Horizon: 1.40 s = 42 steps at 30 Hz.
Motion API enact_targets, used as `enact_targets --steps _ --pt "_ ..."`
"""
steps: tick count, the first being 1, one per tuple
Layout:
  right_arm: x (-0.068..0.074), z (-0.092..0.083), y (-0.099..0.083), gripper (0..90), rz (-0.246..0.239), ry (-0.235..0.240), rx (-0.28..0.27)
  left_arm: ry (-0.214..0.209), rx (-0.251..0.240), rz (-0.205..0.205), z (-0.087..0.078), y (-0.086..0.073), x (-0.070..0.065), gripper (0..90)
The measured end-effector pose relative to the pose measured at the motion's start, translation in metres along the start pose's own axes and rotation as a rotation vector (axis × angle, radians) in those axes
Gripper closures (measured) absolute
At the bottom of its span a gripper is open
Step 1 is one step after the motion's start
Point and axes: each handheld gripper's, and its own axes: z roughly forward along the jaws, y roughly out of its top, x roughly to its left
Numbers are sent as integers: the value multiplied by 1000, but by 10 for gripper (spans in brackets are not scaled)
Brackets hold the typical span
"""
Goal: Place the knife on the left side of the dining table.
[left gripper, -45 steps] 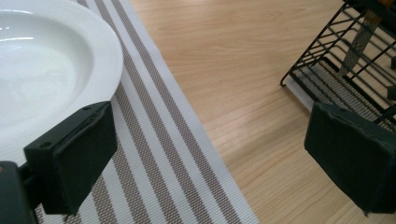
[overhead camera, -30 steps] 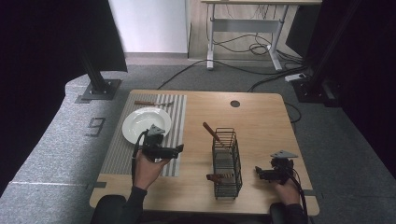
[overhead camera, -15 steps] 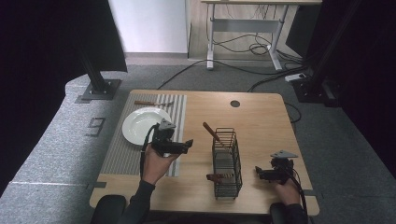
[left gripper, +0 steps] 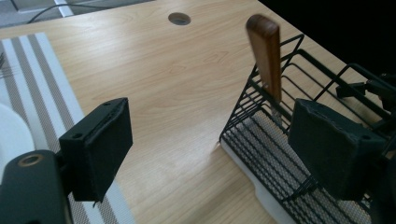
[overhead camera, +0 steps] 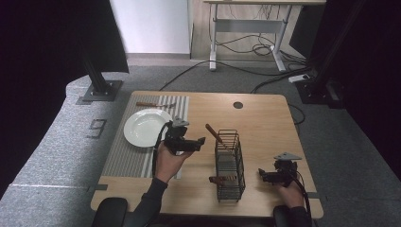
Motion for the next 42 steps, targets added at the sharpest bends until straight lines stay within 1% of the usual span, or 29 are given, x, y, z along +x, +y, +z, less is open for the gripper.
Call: enact_targets --steps 3,6,9,10,16,20,22,23,24,25,30,31,33,35,36,37,38,42 --pt "0 0 0 0 0 0 1 -4 -2 6 6 6 -6 139" --pt "0 0 0 0 -1 0 1 -9 -3 5 9 9 -9 143" --pt "0 0 0 0 -1 0 2 -16 -3 11 16 15 -15 153" --pt "0 0 0 0 -1 0 2 -16 -3 11 16 15 -15 162" --pt "0 0 0 0 0 0 0 -15 0 16 28 22 -22 216" --pt "0 0 0 0 1 0 -1 -23 -3 4 33 23 -22 289" --pt "0 0 0 0 1 0 -1 -28 -1 -6 36 22 -23 306" --pt "0 0 0 0 0 0 0 -42 1 -16 39 22 -22 336" --pt "0 0 0 0 0 0 0 -42 1 -16 39 22 -22 354" --pt "0 0 0 0 0 0 0 -57 -2 -24 41 22 -22 373" --pt "0 0 0 0 0 0 0 -73 9 -33 45 23 -23 476" --pt "0 0 0 0 0 0 0 -82 15 -34 47 22 -23 476" --pt "0 0 0 0 0 0 0 -95 18 -46 48 22 -23 543" --pt "0 0 0 0 0 0 0 -98 19 -47 49 23 -23 589" --pt "0 0 0 0 0 0 0 -100 18 -46 49 23 -24 589" --pt "0 0 0 0 0 0 0 -101 15 -51 49 23 -24 639" --pt "0 0 0 0 0 0 0 -108 14 -55 48 24 -24 656" --pt "0 0 0 0 0 0 0 -132 13 -57 48 24 -24 674"
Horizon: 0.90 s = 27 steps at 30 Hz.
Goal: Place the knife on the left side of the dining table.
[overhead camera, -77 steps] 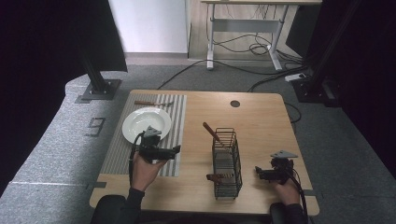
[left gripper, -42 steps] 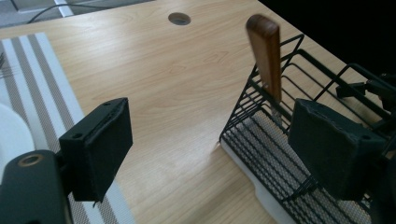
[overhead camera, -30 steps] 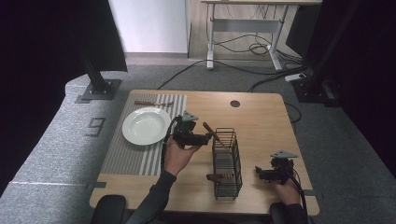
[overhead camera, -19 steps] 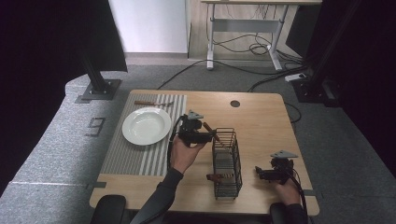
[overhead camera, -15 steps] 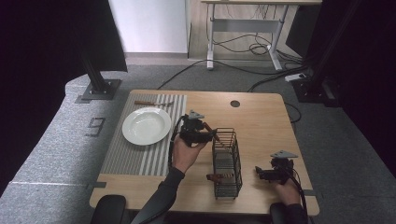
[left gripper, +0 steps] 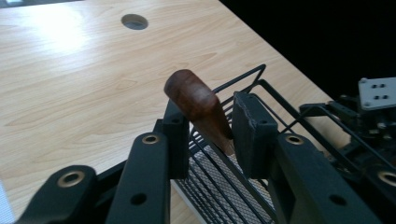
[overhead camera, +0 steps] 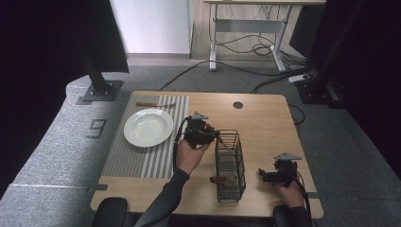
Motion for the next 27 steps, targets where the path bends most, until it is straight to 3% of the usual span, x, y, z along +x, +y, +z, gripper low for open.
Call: enact_targets --steps 6,10,27 --pt "0 0 0 0 0 0 0 -41 -19 -1 -4 2 -2 719" --pt "0 0 0 0 0 0 0 -44 -34 -1 -9 4 -2 790" --pt "0 0 0 0 0 0 2 -69 -68 0 -25 11 -2 798"
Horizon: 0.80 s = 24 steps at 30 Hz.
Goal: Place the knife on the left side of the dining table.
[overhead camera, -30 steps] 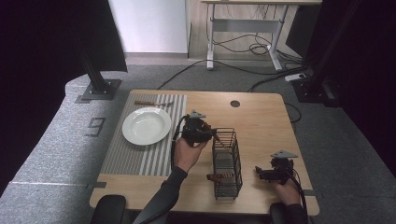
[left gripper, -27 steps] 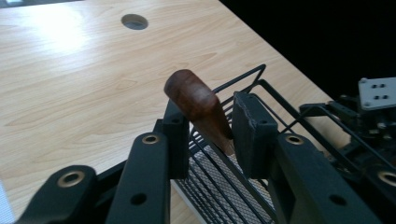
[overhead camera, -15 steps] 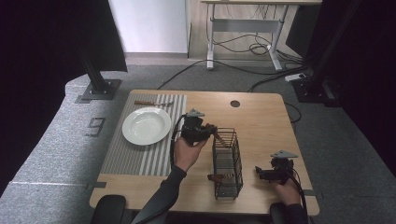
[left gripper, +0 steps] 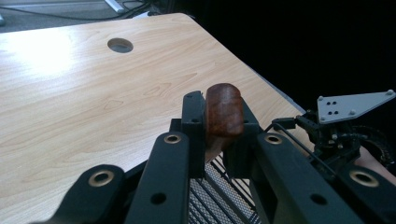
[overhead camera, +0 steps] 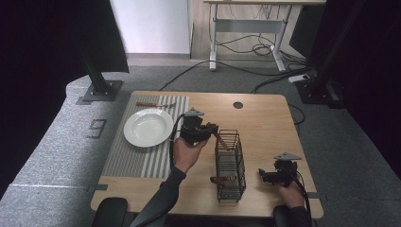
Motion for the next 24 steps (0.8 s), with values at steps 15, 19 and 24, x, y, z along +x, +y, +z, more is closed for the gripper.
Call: enact_targets --steps 15,19,24 --pt "0 0 0 0 0 0 0 -2 -31 8 -26 16 -4 799" --pt "0 0 0 0 0 0 0 0 -35 11 -35 21 -5 799" --pt "0 0 0 0 -1 0 0 9 -50 24 -47 27 -6 799"
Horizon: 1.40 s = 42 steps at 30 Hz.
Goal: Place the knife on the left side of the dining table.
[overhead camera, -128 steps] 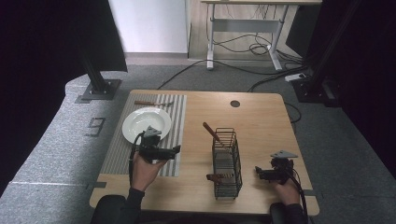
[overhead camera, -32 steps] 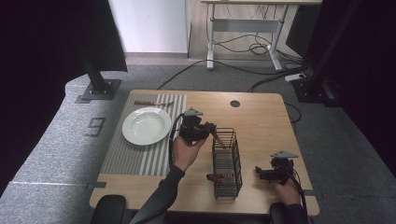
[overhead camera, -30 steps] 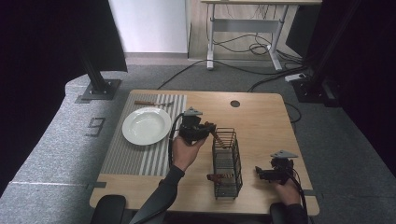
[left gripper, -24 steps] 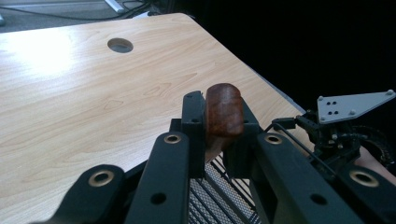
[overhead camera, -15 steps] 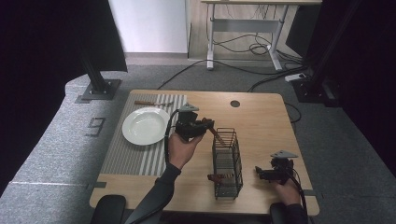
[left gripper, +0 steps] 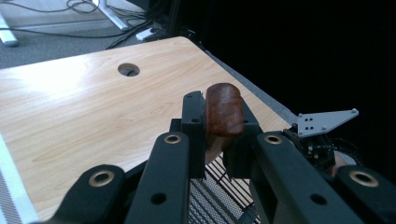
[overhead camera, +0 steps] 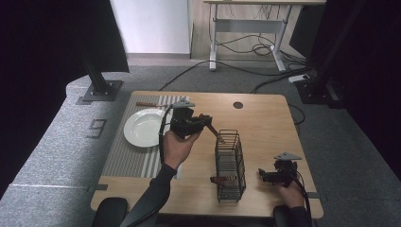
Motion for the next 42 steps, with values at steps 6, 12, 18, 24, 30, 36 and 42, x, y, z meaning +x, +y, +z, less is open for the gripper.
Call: enact_targets --steps 6,12,18,24,30,36,42 --pt "0 0 0 0 1 0 0 10 -4 6 -12 7 -1 800" --pt "0 0 0 0 1 0 0 25 -21 8 -27 15 -2 800" --pt "0 0 0 0 1 0 0 40 -50 13 -41 21 -2 800" --pt "0 0 0 0 0 0 0 56 -60 11 -51 23 1 800" --pt "0 0 0 0 1 0 0 78 -79 -2 -67 24 8 800" --pt "0 0 0 0 1 0 0 112 -92 -21 -85 21 19 800" --pt "0 0 0 0 0 0 0 136 -80 -37 -89 13 28 800"
